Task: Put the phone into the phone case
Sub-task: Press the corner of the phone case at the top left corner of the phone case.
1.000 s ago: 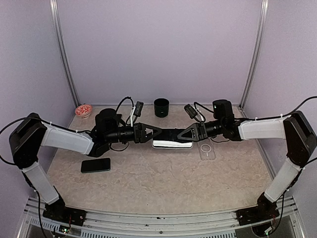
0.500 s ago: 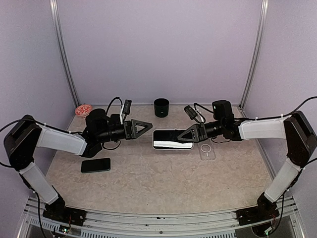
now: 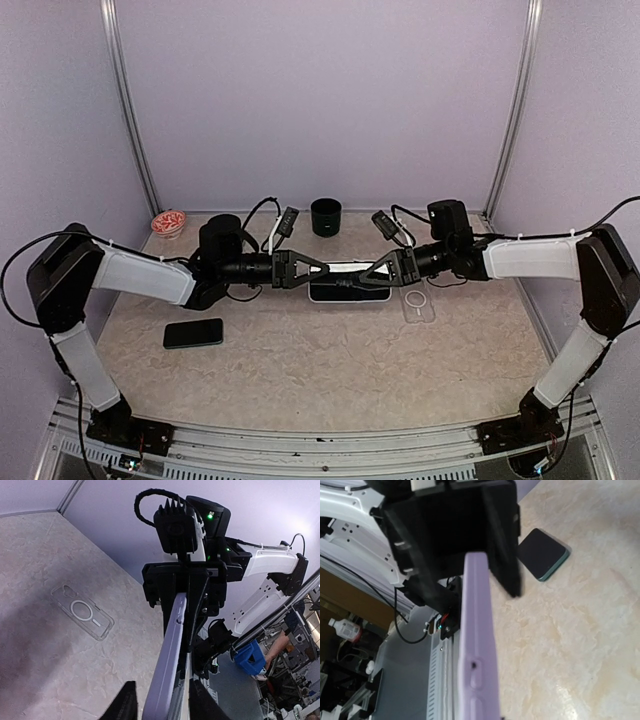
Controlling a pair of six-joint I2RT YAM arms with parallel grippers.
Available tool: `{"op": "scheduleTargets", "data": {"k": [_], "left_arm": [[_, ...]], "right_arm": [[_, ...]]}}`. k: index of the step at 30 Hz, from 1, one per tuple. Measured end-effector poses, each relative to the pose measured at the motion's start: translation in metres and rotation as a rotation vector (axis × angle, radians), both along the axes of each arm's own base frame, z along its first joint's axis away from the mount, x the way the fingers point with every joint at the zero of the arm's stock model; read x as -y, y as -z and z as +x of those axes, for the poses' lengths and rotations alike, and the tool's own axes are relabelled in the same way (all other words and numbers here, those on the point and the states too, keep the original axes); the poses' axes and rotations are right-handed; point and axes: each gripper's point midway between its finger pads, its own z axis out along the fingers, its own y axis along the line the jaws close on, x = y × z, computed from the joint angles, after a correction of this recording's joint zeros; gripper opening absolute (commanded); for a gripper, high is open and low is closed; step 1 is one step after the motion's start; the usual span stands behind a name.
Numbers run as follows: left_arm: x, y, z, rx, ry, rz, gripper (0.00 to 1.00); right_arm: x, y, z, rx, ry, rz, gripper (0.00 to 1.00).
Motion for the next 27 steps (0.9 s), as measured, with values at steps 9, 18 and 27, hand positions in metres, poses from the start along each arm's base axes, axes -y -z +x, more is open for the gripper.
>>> {"op": "scheduleTargets", "data": {"k": [9, 18, 27], "left_arm": [[0.002, 0.002, -0.007, 0.001, 0.077, 0.006, 0.00], [-0.010, -0.006, -0.018, -0.086, 0.134, -0.119, 0.12], [-0.035, -0.007, -0.010, -0.174, 0.157, -0.231, 0.47]], "right_arm": [[0.002, 0.000, -0.004, 0.043, -0.031, 0.006, 0.02], [-0.001, -0.006, -0.007, 0.069, -0.055, 0.021, 0.02], [0.006, -0.004, 0.000, 0.057, -0.037, 0.017, 0.02]]}}
